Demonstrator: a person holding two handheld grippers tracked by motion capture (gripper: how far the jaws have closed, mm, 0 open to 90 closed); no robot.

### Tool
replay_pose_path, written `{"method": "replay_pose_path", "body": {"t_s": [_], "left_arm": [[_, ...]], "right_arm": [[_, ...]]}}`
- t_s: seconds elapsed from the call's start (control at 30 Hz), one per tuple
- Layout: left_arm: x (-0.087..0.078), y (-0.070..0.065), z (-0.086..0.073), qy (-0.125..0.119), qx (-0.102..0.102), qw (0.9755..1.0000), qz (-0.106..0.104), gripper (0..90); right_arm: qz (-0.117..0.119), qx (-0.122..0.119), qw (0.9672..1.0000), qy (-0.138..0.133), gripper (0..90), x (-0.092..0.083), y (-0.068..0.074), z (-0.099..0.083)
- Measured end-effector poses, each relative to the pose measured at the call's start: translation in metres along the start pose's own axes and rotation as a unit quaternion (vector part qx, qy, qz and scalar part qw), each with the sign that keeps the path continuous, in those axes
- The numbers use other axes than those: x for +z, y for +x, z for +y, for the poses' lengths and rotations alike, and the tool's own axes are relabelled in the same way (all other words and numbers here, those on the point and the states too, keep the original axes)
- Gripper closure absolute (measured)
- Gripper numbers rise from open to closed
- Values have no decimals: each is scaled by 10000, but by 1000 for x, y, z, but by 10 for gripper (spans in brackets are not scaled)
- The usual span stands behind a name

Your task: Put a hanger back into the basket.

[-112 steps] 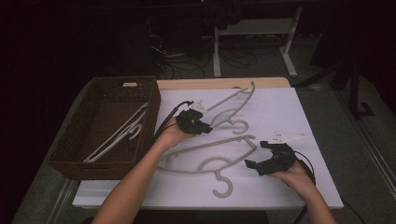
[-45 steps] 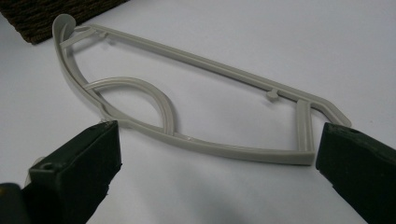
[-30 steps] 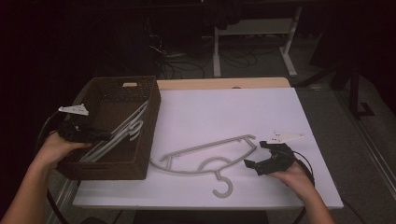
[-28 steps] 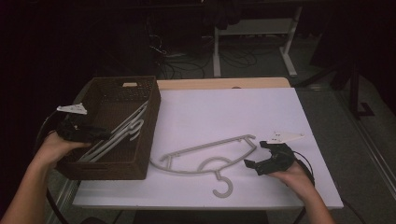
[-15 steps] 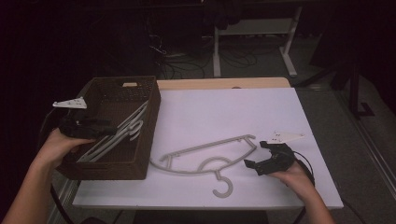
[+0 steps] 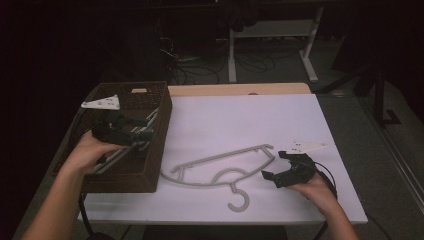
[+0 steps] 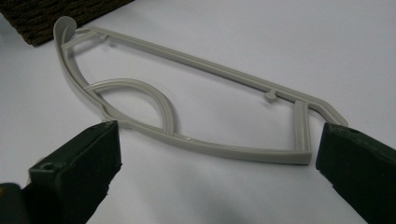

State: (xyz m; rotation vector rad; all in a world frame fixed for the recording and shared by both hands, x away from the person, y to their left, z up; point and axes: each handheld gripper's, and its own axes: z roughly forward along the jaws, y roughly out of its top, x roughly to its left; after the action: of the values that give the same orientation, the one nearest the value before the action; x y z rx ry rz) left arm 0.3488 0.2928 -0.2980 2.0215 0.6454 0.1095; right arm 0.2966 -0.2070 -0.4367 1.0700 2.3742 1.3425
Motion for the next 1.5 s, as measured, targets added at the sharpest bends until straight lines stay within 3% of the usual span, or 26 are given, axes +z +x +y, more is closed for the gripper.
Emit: {"method": "replay_pose_path", "body": {"t_s": [0.27,0.43,0.47,0.5,0.67,0.77,0.87,0.97,1.1,1.2,1.5], "left_arm": [[51,-34,23,14,393,9987,-336,317],[86,-51,27,142,554,9970,-519,355],[86,-51,27,142,554,9970,-519,366],[99,-57,25,224,613,9963,-558,366],[125,-67,16,514,743,9937,-660,464],[143,-73,4,813,924,9899,-707,517],[155,-76,-9,1063,956,9866,-785,559],[164,-77,-20,1243,967,9843,-793,570],[171,-76,-36,1356,924,9835,-767,569],[171,-76,-50,1359,859,9844,-721,544],[163,-74,-65,1218,848,9869,-628,354]], "right_arm": [[-1,-4,10000,10,0,0,0,0],[0,-17,10000,-11,0,-1,-1,0],[0,-17,10000,-11,0,-1,-1,0],[3,-15,10000,-10,0,-2,-1,0],[-5,10,10000,-26,0,-3,-2,-1],[-5,15,10000,-33,0,-4,-2,-1],[-2,10,10000,-32,0,-3,-2,-1],[3,10,10000,-26,0,-3,-2,-1],[-31,35,10000,-15,11,-3,-2,0],[-74,88,9999,-41,103,-2,-5,2],[-211,367,9991,56,359,6,-20,23]]}}
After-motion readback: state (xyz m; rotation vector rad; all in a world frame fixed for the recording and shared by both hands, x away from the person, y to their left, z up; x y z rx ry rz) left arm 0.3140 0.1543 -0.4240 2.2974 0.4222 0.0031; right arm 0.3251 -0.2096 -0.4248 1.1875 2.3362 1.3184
